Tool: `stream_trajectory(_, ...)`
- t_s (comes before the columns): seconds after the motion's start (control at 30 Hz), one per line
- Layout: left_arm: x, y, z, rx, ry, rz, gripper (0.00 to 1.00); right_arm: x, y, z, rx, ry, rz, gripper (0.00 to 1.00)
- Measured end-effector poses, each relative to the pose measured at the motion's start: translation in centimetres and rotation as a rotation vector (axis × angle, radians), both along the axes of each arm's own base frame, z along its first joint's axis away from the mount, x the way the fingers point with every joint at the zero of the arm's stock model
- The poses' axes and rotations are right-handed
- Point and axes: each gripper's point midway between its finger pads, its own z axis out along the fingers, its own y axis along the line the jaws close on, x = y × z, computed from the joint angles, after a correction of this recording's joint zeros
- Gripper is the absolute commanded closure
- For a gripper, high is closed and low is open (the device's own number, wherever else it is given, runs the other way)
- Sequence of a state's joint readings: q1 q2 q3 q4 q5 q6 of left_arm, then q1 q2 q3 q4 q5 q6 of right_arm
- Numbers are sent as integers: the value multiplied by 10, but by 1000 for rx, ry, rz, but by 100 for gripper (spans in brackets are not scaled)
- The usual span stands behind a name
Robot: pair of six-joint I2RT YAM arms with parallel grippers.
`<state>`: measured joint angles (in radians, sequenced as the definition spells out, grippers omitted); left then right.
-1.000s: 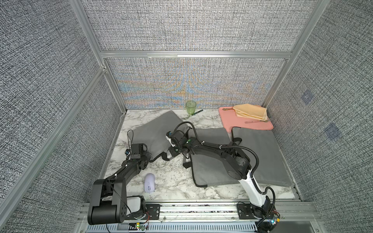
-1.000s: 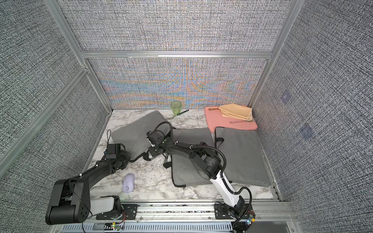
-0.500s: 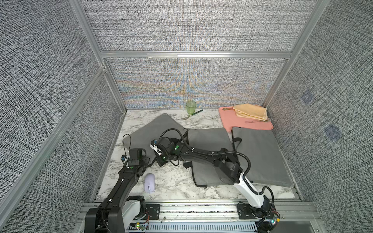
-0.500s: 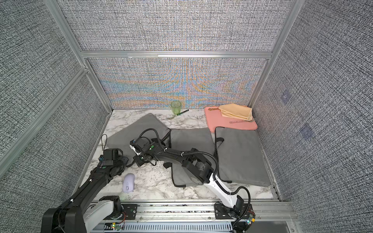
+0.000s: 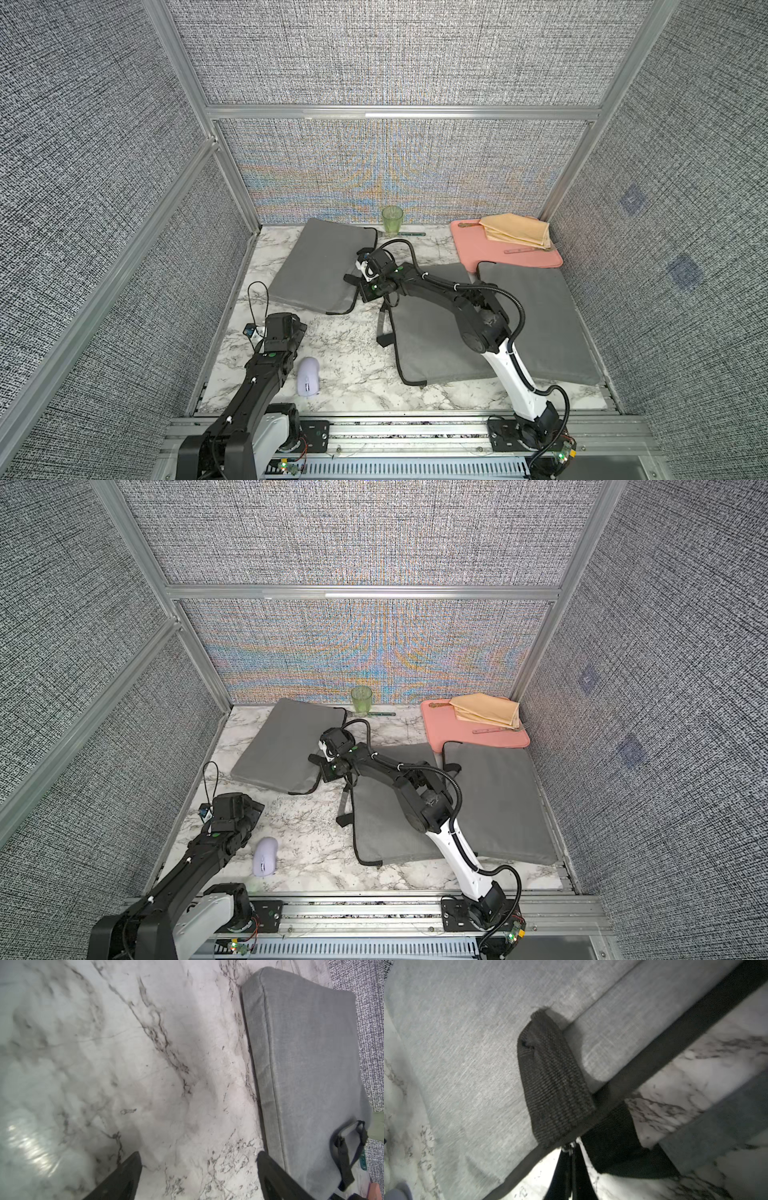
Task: Put the mouse into the laptop bag
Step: Unzip the zipper on the zippered laptop bag.
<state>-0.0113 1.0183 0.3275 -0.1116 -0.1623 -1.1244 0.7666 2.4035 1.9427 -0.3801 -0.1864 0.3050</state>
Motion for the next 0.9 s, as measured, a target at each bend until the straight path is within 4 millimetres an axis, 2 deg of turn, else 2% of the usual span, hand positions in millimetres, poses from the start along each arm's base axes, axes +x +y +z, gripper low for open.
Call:
stream_trajectory(0.23, 56, -17, 5, -70, -13, -68, 12, -7, 1, 1, -12, -16, 11, 100)
stream_trajectory(0.33, 77, -22, -4, -84, 4, -94, 19, -8, 3, 1, -15, -22, 16, 100)
stream_trajectory(0.37, 84, -23, -7, -84, 5, -102, 25, -9, 3, 1, -16, -23, 16, 100)
stream_trajectory(0.4, 93, -25, -8, -90, -6, -108, 38, -9, 4, 2, -17, -25, 17, 100)
stream_trajectory(0.43, 101, -25, -10, -92, -16, -110, 61, -11, 5, 2, -18, -27, 20, 100)
stream_trajectory(0.5, 111, -28, -16, -105, -30, -118, 94, -15, 9, 4, -23, -37, 32, 100)
stream_trajectory(0.53, 116, -29, -16, -113, -47, -121, 100, -18, 11, 5, -27, -45, 39, 100)
stream_trajectory(0.67, 128, -29, -10, -120, -105, -110, 100, -40, 26, 12, -43, -70, 101, 100)
stream_trajectory(0.73, 123, -29, -9, -129, -107, -100, 100, -58, 32, 13, -64, -82, 142, 100)
stream_trajectory(0.9, 105, -22, -7, -109, -62, -57, 100, -117, 48, 8, -117, -105, 298, 100)
